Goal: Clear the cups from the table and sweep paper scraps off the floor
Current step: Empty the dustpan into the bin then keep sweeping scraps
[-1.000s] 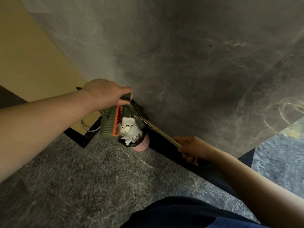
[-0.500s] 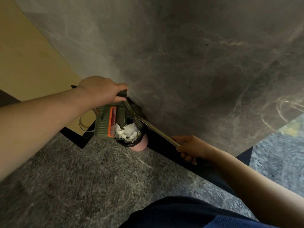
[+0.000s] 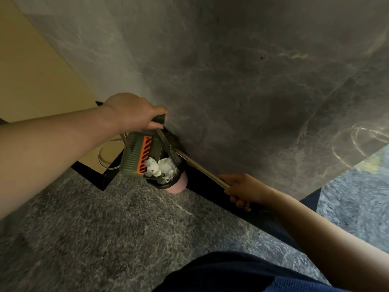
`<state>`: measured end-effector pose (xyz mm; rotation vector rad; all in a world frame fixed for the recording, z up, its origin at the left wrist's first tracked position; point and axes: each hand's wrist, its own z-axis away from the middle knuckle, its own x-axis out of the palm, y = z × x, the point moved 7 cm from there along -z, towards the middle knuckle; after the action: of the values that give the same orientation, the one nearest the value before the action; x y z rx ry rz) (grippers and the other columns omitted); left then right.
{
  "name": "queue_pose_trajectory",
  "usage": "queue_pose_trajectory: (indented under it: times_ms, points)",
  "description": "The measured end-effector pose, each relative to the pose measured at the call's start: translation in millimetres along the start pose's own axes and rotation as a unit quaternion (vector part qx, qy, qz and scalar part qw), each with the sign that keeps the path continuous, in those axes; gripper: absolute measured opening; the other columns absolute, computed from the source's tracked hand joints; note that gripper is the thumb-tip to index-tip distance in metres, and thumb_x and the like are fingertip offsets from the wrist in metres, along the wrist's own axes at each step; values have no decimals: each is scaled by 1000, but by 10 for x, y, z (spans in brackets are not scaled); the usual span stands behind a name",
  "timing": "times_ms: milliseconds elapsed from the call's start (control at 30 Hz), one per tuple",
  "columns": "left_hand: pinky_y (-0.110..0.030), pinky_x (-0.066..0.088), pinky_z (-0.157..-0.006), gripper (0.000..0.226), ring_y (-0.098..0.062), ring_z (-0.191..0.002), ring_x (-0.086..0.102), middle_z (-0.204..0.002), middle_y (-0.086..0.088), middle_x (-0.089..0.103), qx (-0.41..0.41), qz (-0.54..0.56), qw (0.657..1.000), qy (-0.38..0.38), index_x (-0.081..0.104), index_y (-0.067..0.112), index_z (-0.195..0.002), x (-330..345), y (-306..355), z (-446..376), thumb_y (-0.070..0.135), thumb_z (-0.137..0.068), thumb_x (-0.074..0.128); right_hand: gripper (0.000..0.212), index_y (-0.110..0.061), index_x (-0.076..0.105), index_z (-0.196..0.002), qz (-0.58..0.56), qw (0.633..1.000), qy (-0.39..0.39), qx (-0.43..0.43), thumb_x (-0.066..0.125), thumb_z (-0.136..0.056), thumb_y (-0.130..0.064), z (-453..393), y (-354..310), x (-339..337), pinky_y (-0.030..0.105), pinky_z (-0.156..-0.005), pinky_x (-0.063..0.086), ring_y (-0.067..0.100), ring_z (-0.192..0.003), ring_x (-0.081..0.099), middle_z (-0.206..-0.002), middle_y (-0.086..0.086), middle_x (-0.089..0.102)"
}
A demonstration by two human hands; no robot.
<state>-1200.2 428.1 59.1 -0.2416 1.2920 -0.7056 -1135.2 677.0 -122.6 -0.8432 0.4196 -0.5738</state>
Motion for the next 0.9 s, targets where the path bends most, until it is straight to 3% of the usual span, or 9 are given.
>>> queue_pose_trajectory:
  times_ms: [300,500,900]
  points:
    - [-27,31,-49,52,-20,-64,49,-67,5,41,20,-23,1000,-3,41,32,-132,-62,34,-54,64,-92,34,56,-40,49,-132,0,1000,-1,-7,47,-91,-3,-14,3,-20,19,-35,36,7,-36,44,-51,-1,49]
    - [-27,27,-45,45,-14,-53,41,-64,5,40,-11,-10,1000,2,46,30,-125,-151,-86,-91,61,-93,38,56,-38,48,-135,2,1000,0,-4,47,-91,-4,-28,17,-32,20,-35,37,7,-37,45,-55,1,51]
    - [-25,26,-43,45,-11,-49,37,-62,5,40,-8,-17,1000,9,46,31,-126,-141,-97,-46,61,-93,39,54,-38,51,-133,-7,1000,1,-2,48,-90,-5,-40,38,-23,20,-36,36,8,-37,45,-52,0,50]
